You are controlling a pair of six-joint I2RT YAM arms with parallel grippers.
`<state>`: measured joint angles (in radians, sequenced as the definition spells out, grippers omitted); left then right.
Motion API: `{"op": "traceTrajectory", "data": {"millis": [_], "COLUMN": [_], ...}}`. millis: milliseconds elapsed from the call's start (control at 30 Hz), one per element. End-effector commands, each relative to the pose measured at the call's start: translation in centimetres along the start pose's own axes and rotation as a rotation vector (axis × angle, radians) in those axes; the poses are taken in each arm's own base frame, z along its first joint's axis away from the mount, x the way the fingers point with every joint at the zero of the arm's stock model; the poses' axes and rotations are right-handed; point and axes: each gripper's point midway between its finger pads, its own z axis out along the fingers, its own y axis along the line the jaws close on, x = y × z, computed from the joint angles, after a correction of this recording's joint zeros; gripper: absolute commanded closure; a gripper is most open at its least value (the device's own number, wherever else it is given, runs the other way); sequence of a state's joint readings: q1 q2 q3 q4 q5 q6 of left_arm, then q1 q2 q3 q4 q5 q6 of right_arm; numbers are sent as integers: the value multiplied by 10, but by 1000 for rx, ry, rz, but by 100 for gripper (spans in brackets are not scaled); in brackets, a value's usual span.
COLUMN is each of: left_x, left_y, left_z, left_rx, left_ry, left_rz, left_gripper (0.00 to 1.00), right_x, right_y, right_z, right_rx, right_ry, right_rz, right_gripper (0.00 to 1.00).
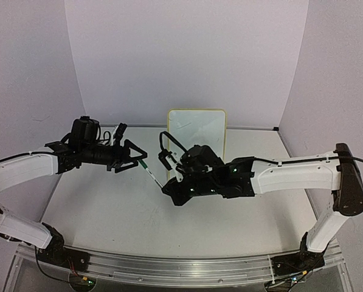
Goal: Write a sentence on the whiteboard
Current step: Pass from the right arm to the left
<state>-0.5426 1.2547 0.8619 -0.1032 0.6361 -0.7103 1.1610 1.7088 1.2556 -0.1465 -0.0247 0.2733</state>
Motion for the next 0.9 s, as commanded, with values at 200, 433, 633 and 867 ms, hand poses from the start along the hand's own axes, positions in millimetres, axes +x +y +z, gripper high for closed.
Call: {"op": "traceTrajectory", "data": {"millis": [200, 433, 633, 867], "left_x": [-5, -4, -4, -26], "left_y": [-1, -2, -3, -26], "left_z": [3, 5, 0, -23], "left_rx": [-1, 4, 2, 64], "left_ry": [-5, 6, -8, -179], "left_rz": [-9, -18, -30, -55], "left_gripper": [65, 93, 100, 100], "right_x": [-21, -17, -20, -44], "right_y": [6, 1, -10, -19], "right_z": [-10, -6, -9, -39], "right_rx": [-22, 4, 63, 80], "right_ry": [-77, -71, -94, -254], "right_rz": [1, 13, 41, 182], "right_gripper": [100, 100, 93, 25]}}
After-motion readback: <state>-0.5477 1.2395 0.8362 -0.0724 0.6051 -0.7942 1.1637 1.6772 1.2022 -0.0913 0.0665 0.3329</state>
